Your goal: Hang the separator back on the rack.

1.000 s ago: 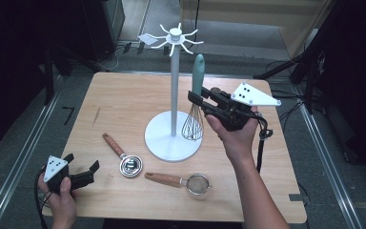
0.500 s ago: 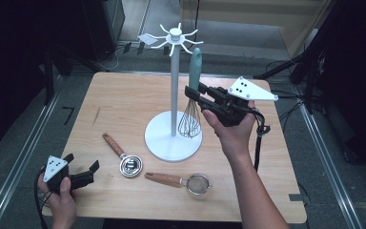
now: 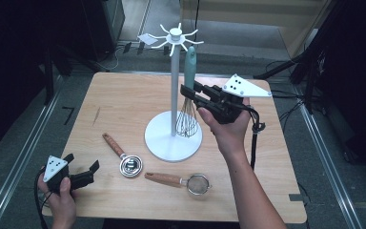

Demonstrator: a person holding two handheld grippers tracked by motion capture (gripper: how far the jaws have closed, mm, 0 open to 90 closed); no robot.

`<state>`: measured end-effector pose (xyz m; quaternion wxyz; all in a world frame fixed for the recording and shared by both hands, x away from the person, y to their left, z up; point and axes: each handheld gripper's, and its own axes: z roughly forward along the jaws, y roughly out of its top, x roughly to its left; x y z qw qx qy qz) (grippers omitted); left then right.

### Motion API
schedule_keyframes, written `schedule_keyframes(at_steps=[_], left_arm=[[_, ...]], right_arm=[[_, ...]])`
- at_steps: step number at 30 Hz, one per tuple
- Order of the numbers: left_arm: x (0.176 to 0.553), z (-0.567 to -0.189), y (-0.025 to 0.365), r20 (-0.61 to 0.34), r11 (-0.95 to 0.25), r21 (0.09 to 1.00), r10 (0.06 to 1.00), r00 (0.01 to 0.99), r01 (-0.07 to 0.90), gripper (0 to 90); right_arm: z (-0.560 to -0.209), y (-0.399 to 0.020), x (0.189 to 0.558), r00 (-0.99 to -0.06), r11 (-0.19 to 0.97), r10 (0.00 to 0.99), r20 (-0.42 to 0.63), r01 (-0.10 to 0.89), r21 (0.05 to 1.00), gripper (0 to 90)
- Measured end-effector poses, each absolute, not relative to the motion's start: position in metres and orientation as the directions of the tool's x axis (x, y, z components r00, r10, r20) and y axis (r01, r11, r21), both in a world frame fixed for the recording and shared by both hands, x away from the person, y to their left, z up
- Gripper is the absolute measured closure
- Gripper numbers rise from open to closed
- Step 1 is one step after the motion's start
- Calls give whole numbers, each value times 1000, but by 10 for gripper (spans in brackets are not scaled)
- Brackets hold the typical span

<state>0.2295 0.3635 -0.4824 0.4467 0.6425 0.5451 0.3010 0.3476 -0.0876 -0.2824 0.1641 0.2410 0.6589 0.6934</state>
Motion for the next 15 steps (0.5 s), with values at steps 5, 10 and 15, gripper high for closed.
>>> schedule_keyframes(at_steps=[5,10,15], left_arm=[[229,-483,363,-100,-7,902,969,225,431,0],[229,-483,363,-100,-6,902,969,224,431,0],[229,-482,363,-101,-6,903,969,226,430,0]], right_arm=[[-283,-86,350,-831,-82,543,125,95,992,711],[-285,-82,354,-832,-82,538,134,106,991,711],[-286,-80,356,-830,-89,542,136,104,991,710]])
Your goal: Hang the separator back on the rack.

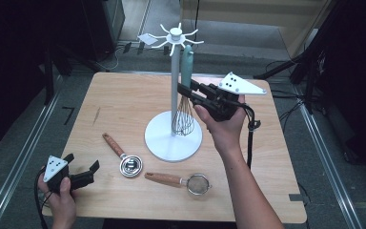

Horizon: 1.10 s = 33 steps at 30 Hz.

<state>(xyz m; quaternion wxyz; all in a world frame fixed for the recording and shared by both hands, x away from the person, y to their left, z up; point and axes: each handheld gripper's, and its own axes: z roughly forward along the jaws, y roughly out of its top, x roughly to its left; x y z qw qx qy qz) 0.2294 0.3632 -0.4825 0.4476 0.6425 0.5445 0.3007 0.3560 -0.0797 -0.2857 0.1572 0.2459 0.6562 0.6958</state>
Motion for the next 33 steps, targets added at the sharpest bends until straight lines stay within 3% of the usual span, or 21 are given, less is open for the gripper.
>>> schedule_keyframes(at_steps=[8,11,17,27,33], left_arm=[[230,-482,363,-100,-7,902,969,225,432,0],[229,-482,363,-99,-8,903,969,225,431,0],[230,-482,363,-94,-12,901,970,224,433,0],[230,-482,363,-92,-15,901,970,225,433,0],[230,-482,363,-94,-12,901,970,223,433,0]], right_arm=[[-287,-77,356,-826,-90,551,122,86,992,704],[-288,-80,355,-824,-76,557,105,75,994,646],[-286,-87,349,-820,-80,566,88,52,995,621],[-274,-95,346,-787,-97,615,54,-8,995,900],[-263,-92,352,-739,-86,672,35,-32,996,900]])
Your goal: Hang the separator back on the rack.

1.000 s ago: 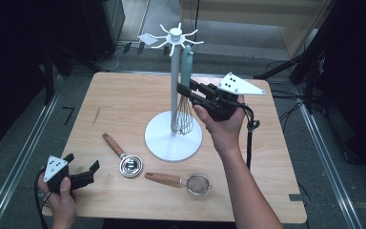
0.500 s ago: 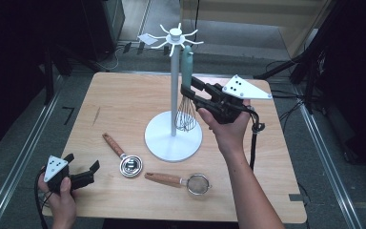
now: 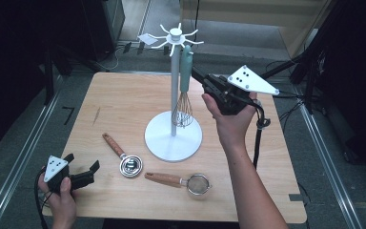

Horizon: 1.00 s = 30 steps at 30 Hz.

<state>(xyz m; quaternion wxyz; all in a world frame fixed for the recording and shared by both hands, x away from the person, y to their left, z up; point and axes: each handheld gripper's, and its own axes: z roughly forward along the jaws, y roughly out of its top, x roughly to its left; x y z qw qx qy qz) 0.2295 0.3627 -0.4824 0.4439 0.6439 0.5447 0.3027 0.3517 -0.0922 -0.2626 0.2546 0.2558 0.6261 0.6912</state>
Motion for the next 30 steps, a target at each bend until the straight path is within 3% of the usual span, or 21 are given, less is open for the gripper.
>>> schedule_keyframes(at_steps=[12,30], left_arm=[[230,-482,364,-100,-8,900,969,225,436,0],[230,-482,363,-98,-11,898,969,226,440,0]], right_arm=[[-243,-85,356,-728,-74,686,-15,-91,993,900],[-237,-74,343,-763,-94,646,-5,-86,992,900]])
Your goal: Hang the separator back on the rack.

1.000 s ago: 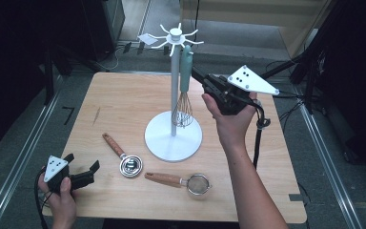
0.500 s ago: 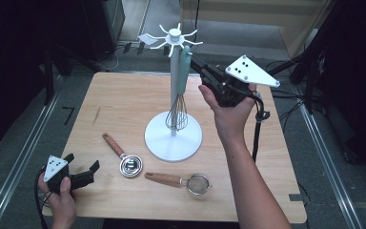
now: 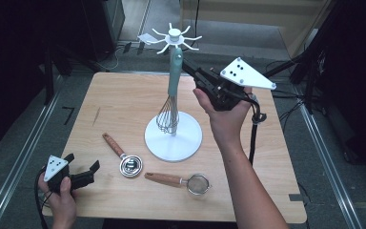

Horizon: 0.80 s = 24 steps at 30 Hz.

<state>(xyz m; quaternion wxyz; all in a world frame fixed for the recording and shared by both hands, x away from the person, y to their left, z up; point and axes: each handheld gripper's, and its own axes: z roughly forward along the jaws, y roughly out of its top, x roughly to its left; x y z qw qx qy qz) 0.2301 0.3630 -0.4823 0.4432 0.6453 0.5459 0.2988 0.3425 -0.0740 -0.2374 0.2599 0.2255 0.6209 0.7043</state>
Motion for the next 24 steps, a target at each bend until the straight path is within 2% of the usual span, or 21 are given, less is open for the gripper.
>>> schedule_keyframes(at_steps=[17,24], left_arm=[[230,-482,363,-101,-10,899,968,228,438,0],[230,-482,363,-101,-10,899,968,230,438,0]], right_arm=[[-236,-52,336,-785,-79,619,-17,-83,993,900],[-240,-57,338,-767,-74,641,-14,-80,994,900]])
